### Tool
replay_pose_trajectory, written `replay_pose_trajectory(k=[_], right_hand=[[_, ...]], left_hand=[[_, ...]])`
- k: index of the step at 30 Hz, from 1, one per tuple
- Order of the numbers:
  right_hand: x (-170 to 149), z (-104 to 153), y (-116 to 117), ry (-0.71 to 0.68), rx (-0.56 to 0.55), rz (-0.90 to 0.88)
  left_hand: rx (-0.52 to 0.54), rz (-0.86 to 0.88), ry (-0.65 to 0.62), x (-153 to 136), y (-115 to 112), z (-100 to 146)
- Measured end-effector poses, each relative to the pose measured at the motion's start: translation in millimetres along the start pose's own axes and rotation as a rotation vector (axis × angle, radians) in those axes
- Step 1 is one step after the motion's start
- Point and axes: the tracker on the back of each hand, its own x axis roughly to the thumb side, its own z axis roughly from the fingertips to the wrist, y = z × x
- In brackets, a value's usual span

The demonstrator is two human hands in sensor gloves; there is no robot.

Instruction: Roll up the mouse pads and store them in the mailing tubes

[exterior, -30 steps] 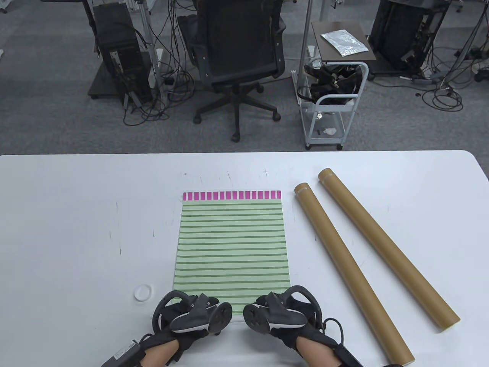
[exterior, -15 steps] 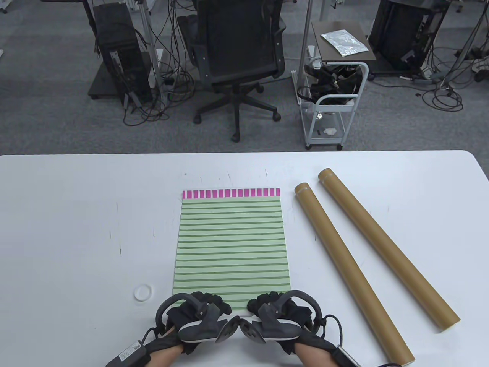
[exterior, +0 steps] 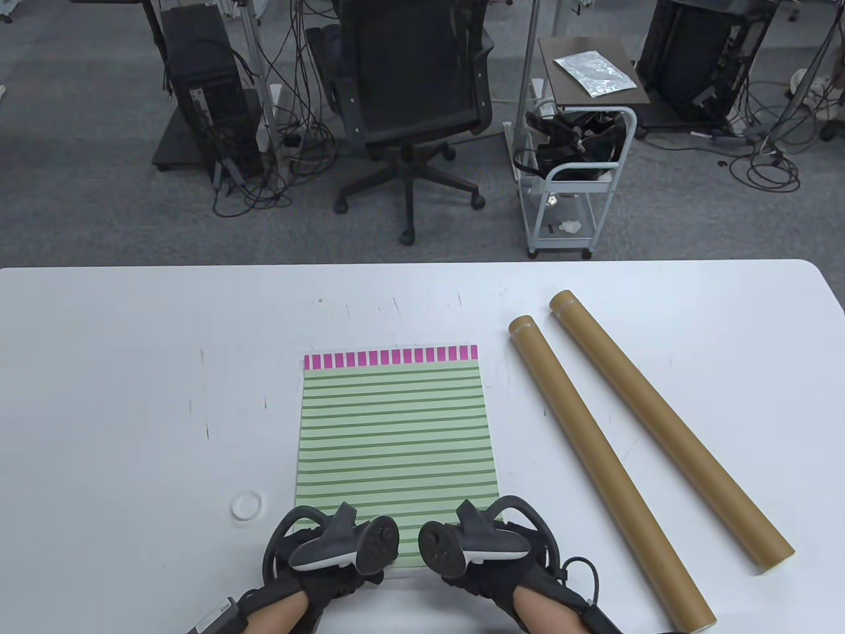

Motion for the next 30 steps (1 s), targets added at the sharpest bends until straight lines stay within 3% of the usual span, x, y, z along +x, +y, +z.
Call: replay_pose_trajectory(k=[2, 3, 4, 9, 15, 17, 20, 22, 26, 30], right_hand=[[0.3, -1.0, 3.2, 0.039, -0.039, 0.030], [0.6, 0.2, 5.9, 0.061, -0.147, 0.085], [0.7, -0.1, 7.4, 0.070, -0.174, 0.117], [7.0, -4.2, 12.2, 0.100, -0.153, 0.236], [17.9, 2.0, 21.4, 0.004, -0.154, 0.274], [18.4, 4.5, 23.8, -0.024, -0.208, 0.284], [20.3, 4.5, 22.7, -0.026, -0.230, 0.295], [21.1, 4.9, 21.5, -0.021, -0.238, 0.303], [19.4, 4.3, 18.0, -0.016, -0.214, 0.263], [19.1, 5.1, 19.6, -0.001, -0.230, 0.287]], left_hand=[[0.025, -0.079, 0.046, 1.8, -0.9, -3.0], [0.040, -0.121, 0.083, 1.2, -2.8, -5.6], [0.048, -0.153, 0.108, 0.4, -3.5, -7.7], [0.079, -0.277, 0.159, 2.5, -3.2, -10.9], [0.061, -0.235, 0.138, 1.2, -3.6, -9.2], [0.000, -0.183, 0.169, -1.7, -0.8, -10.7], [-0.010, -0.199, 0.191, -0.1, -0.8, -11.9], [0.014, -0.233, 0.175, 3.0, -1.7, -9.4], [0.158, -0.337, 0.123, 17.9, 2.2, 4.3], [0.106, -0.194, 0.103, 19.8, 2.0, 10.4]])
